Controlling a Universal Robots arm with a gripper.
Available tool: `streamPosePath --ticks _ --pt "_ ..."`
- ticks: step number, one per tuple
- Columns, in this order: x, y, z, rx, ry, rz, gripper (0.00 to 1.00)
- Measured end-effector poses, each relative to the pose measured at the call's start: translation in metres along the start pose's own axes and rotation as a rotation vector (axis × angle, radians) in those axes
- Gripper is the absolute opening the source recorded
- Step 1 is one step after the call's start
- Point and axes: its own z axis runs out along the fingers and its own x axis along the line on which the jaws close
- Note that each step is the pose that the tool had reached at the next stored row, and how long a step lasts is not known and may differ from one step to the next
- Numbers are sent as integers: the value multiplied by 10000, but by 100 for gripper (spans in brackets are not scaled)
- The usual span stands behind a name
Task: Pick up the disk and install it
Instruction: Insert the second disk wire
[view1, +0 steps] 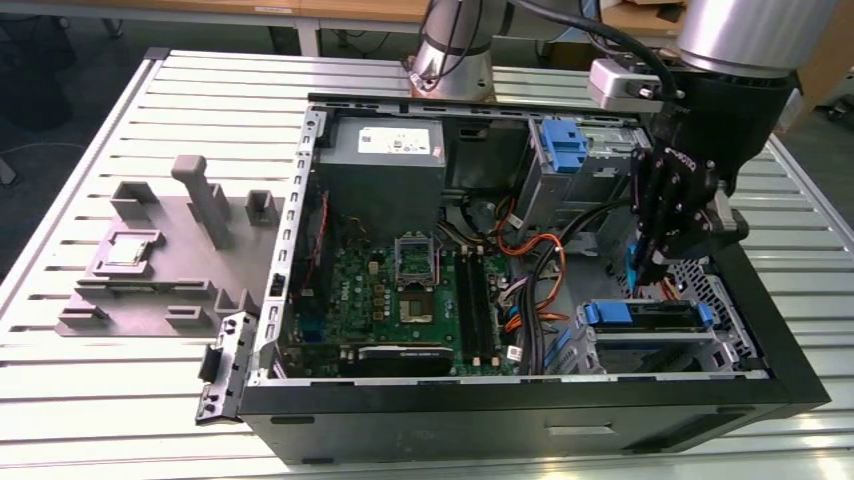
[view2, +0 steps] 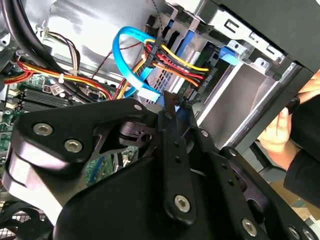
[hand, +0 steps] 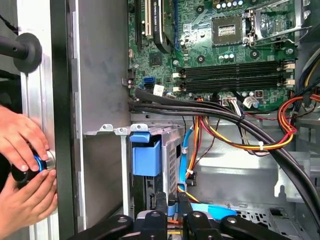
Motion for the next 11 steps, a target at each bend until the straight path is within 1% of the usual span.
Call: streamPosePath --ticks 2,4,6,7,9,10,11 --pt "-1 0 3 -7 -126 3 23" --pt "-1 0 4 -16 -290 5 23" --pt "-1 0 6 -33 -594 12 23" --pt "-2 0 7 -36 -667 13 23" --pt "-3 0 8 -36 -670 13 24" --pt "-3 0 10 -36 -670 13 31" --pt "-3 0 11 -33 -671 13 31"
